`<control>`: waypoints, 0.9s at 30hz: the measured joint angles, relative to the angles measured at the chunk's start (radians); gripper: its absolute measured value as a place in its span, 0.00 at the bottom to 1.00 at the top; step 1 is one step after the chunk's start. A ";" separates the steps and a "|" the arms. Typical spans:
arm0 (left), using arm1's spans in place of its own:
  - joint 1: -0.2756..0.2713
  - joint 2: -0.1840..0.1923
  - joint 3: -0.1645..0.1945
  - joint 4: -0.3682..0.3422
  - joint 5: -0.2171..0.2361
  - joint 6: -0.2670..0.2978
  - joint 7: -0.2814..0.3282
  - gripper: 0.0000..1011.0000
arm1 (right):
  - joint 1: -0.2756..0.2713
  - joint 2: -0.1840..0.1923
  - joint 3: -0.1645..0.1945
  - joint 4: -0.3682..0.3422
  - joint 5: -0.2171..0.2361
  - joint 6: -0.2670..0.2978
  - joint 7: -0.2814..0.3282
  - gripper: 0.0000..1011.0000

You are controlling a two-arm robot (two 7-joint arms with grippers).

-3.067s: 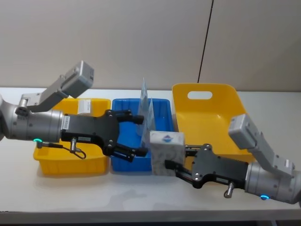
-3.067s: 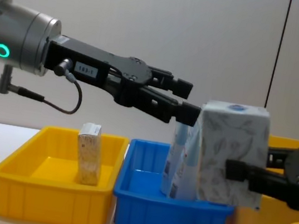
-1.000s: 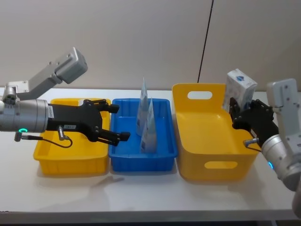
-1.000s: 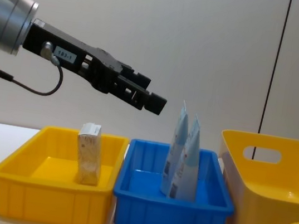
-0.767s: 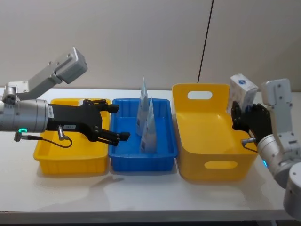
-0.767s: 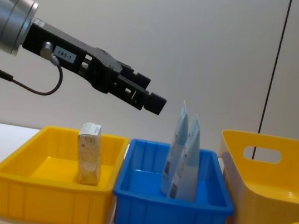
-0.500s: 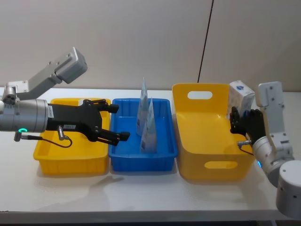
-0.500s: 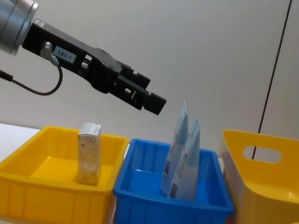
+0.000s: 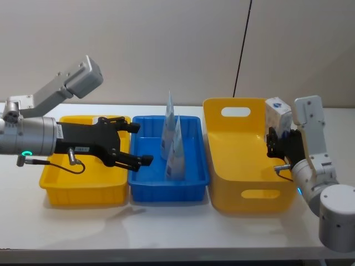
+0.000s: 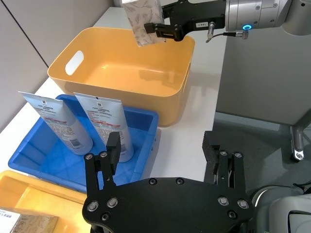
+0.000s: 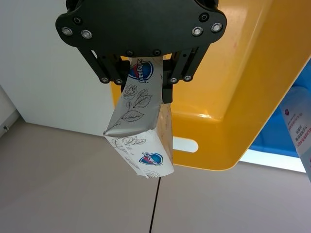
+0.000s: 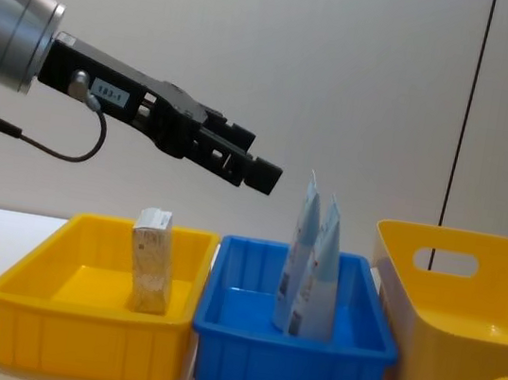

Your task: Bimanual collaborative sorting of washing and personal care products

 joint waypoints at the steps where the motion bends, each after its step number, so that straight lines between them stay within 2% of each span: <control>1: 0.000 0.000 0.000 0.000 0.000 0.000 0.000 0.99 | 0.001 0.000 0.000 0.001 -0.001 0.000 0.001 0.31; 10: 0.000 0.000 0.000 0.000 0.000 0.000 0.000 0.99 | 0.013 -0.004 -0.005 0.015 -0.009 0.002 0.007 0.33; 14: 0.000 0.000 0.000 0.000 0.000 0.000 0.000 0.99 | 0.015 -0.005 -0.006 0.018 -0.011 0.002 0.008 0.45; 15: 0.000 0.000 0.000 0.000 0.000 0.000 0.000 0.99 | 0.017 -0.005 -0.006 0.019 -0.012 0.003 0.008 0.51; 18: 0.000 0.000 0.000 0.000 0.000 0.000 0.000 0.99 | 0.017 -0.005 -0.007 0.020 -0.012 0.003 0.009 0.57; 20: 0.000 0.000 0.000 0.000 0.000 0.000 0.000 0.99 | 0.018 -0.006 -0.007 0.021 -0.013 0.003 0.009 0.65; 27: 0.000 0.000 0.000 0.000 0.000 0.000 0.000 0.99 | 0.020 -0.006 -0.007 0.023 -0.015 0.004 0.010 0.85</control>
